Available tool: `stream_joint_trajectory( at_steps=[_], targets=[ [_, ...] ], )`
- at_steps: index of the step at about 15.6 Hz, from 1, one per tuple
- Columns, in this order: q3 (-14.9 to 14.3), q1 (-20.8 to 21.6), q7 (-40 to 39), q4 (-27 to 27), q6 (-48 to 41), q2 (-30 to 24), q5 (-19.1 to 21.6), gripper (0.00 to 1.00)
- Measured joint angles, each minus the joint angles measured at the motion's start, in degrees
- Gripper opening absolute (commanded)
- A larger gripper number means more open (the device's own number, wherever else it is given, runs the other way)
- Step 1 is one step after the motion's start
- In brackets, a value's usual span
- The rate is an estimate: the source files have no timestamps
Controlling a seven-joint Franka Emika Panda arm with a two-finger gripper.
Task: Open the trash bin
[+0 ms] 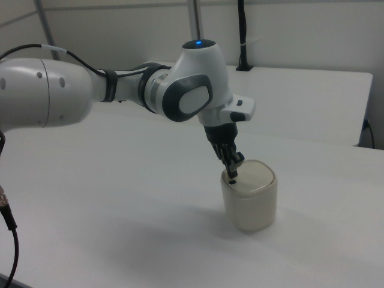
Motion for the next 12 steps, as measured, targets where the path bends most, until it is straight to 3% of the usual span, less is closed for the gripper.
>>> stream_joint_trajectory(
  at_steps=[5, 12],
  targets=[
    [-0.01, 0.0, 0.0, -0.01, 0.0, -0.02, 0.0, 0.07],
    [0.35, 1.55, -0.05, 0.94, -1.18, -3.94, 0.0, 0.26]
  ],
)
